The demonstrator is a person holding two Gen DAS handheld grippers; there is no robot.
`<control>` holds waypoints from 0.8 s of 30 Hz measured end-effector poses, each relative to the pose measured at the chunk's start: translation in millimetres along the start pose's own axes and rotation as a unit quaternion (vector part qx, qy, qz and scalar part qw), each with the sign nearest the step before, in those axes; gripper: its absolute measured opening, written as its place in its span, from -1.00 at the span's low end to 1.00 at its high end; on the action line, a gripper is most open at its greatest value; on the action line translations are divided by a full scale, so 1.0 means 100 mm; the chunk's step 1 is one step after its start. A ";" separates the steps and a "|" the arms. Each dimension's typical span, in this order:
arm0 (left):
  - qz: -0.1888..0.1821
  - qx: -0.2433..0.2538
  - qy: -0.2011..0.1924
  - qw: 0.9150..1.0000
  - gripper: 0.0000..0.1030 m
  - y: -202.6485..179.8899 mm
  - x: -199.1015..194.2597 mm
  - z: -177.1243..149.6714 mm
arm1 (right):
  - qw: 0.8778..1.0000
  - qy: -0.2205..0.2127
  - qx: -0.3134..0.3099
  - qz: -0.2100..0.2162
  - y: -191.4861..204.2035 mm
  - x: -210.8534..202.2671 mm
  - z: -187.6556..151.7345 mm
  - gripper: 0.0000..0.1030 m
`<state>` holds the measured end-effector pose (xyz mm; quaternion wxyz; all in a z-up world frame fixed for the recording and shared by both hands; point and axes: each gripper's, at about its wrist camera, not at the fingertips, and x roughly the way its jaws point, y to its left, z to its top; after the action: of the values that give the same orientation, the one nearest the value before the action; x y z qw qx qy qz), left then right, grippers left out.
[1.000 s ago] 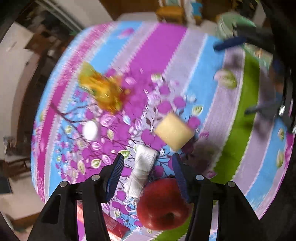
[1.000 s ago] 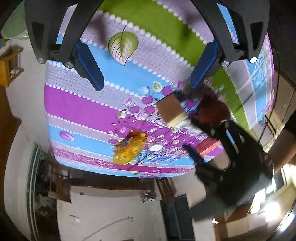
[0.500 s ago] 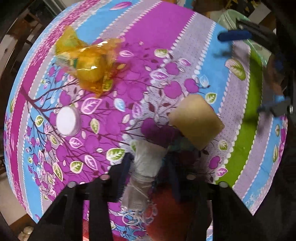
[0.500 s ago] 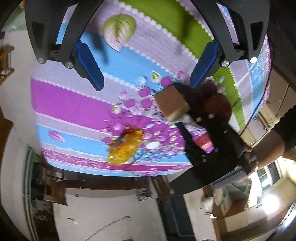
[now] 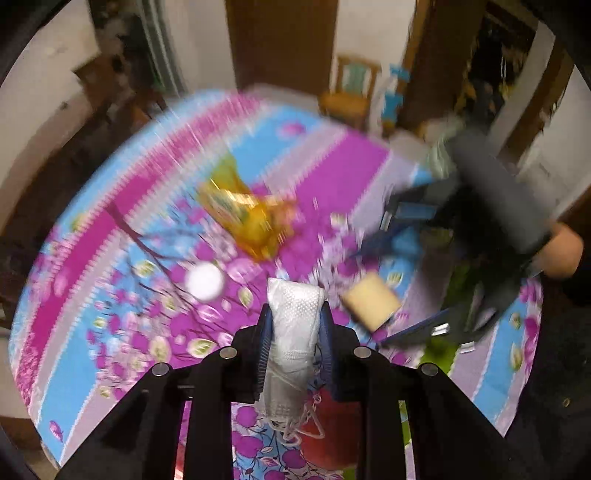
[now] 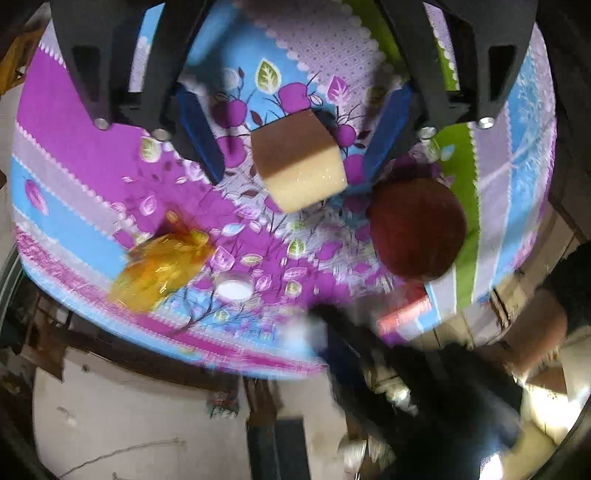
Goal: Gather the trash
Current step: 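Grasp the white mask with the left tool while the right tool grasps another sponge cake, then carry the white mask and sponge cake with both tools over the green bin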
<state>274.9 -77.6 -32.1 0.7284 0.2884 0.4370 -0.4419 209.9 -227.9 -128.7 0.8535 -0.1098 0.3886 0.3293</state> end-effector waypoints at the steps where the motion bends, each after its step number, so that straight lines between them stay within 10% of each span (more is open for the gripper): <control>1: 0.008 -0.008 -0.023 1.000 -0.49 -0.01 -0.15 -0.03 | 1.000 0.010 -0.005 0.000 0.02 0.04 0.00 -0.15; 11: 0.081 -0.077 -0.167 0.980 -0.49 -0.88 -1.15 -0.23 | 0.993 -0.066 0.064 -0.074 0.28 -0.65 -0.27 -0.23; 24: 0.113 -0.109 -0.193 0.969 -0.49 -2.08 -1.22 -0.60 | 0.944 -0.200 0.122 -0.233 1.22 -1.89 -0.66 -0.24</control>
<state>37.4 -73.6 42.4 0.8711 0.1638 0.2985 -0.3540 1.2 -254.3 -25.8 0.9734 -0.0242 0.2109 0.0862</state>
